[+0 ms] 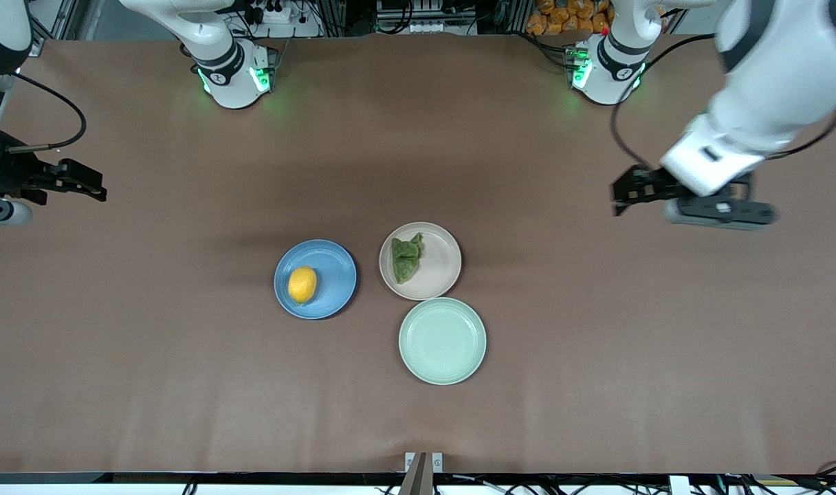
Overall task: Pick lemon and lettuce from blue and beige plates
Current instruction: 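Reach the right gripper to the lemon while the left gripper reaches the lettuce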
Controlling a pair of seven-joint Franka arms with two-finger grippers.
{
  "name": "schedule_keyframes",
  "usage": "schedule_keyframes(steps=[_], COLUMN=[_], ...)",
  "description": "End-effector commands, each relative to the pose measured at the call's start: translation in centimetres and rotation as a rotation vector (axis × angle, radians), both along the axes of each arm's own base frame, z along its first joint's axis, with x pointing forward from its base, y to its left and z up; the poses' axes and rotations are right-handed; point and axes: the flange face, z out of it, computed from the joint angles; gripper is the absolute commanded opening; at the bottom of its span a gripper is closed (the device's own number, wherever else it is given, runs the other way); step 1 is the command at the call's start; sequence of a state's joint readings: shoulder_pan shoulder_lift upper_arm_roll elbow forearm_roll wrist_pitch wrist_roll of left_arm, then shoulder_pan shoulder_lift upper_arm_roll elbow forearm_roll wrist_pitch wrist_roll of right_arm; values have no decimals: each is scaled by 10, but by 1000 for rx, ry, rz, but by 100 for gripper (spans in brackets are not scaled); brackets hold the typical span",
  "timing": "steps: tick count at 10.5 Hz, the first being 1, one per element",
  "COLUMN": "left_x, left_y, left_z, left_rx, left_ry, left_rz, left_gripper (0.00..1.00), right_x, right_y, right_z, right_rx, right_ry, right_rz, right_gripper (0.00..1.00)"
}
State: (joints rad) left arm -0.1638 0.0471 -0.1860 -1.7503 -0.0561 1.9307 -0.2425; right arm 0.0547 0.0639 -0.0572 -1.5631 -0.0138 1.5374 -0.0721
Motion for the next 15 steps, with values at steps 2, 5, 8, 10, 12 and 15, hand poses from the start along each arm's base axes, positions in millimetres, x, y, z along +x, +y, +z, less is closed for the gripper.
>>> schedule_keyframes(steps=[2,5,8,10,12,15], left_x=[-14,-22,-35,-42,-44,-48], left_y=[-68,-128,-202,-250,-274,-298], left_z=[-56,-101,-158,-193,-222,-255], left_rx=[-43,-55,-12,-8,22,35], left_ry=[15,16,4,20,6,3], left_rz=[41,49,102,143,165,176], left_gripper=[100,100,100,100,100,100], right_x=[17,39,55,59,53,49], right_y=[27,60,107,137,155,195], right_z=[-18,-52,-95,-131,-180,-246], right_rx=[60,81,65,56,56,44], right_ry=[-7,-19,-15,-15,-42,-51], right_rz=[27,54,0,-32,-64,-115], right_gripper=[100,100,100,100,100,100])
